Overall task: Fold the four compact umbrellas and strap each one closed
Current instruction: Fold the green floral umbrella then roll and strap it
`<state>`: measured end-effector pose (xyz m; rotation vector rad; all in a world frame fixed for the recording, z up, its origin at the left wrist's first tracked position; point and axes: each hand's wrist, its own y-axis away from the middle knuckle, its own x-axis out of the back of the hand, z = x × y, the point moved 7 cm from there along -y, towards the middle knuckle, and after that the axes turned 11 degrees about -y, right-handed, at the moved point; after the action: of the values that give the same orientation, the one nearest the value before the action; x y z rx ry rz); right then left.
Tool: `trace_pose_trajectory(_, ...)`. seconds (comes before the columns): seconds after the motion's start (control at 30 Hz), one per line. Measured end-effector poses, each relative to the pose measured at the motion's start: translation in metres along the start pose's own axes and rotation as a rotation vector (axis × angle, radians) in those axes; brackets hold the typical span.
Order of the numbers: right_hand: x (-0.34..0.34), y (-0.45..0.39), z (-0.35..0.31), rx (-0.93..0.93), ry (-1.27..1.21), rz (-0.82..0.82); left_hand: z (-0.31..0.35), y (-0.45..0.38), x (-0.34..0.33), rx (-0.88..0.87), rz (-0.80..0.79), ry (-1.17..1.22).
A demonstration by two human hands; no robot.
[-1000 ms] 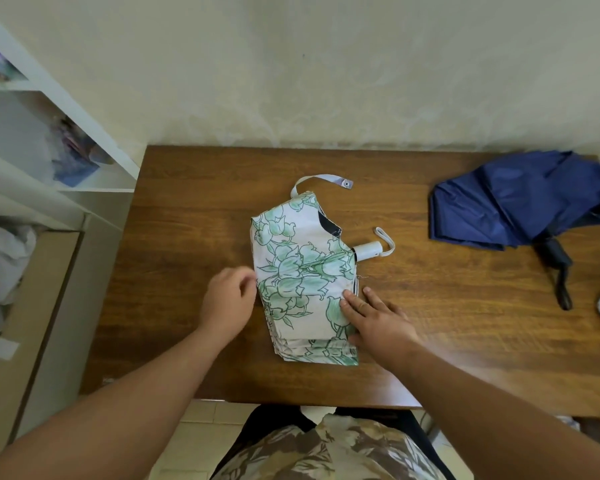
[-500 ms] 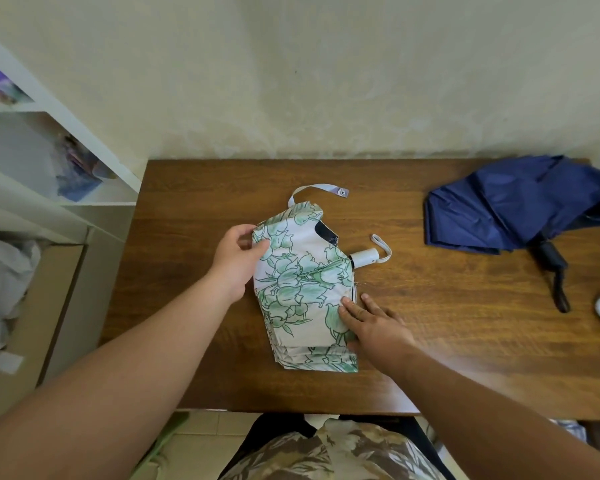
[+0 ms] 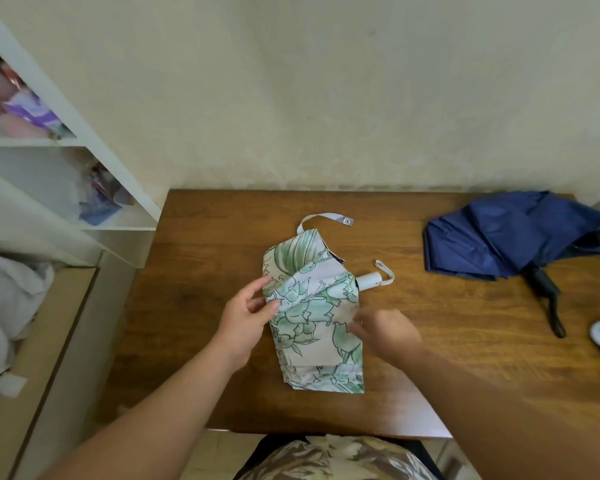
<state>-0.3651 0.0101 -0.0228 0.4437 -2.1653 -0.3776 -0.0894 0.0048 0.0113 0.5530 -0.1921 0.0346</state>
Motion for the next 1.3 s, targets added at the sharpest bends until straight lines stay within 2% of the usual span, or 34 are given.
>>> trace_pose_trajectory(0.07, 0.029, -0.002, -0.014, 0.028, -0.06, 0.205, 0.0, 0.001, 0.001, -0.01, 0.019, -0.027)
trace_pose_trajectory(0.13, 0.05, -0.004, -0.029, 0.071, -0.144, 0.333, -0.001, -0.001, 0.001, -0.029, 0.006, -0.061)
trace_pose_trajectory(0.23, 0.064, -0.012, -0.057, 0.096, -0.232, 0.295, 0.0, -0.001, 0.002, -0.08, -0.004, -0.129)
trace_pose_trajectory(0.33, 0.067, -0.019, -0.082, 0.135, -0.188, 0.238, -0.003, -0.003, 0.003, -0.101, -0.001, -0.172)
trace_pose_trajectory(0.47, 0.067, -0.019, -0.097, 0.179, -0.088, 0.254, -0.009, -0.003, 0.004, -0.098, -0.021, -0.181)
trace_pose_trajectory(0.63, 0.062, -0.012, -0.09, 0.167, -0.035, 0.272, -0.01, 0.001, 0.004, -0.115, -0.036, -0.219)
trace_pose_trajectory(0.83, 0.062, -0.002, -0.09, 0.175, -0.15, 0.313, -0.007, 0.003, 0.005, -0.138, -0.022, -0.252)
trace_pose_trajectory(1.13, 0.061, 0.011, -0.079, 0.219, -0.001, 0.46, -0.003, 0.002, 0.013, -0.185, 0.057, -0.418)
trace_pose_trajectory(1.3, 0.057, 0.019, -0.078, 0.221, 0.054, 0.456, -0.005, 0.008, 0.011, -0.186, 0.06, -0.43)
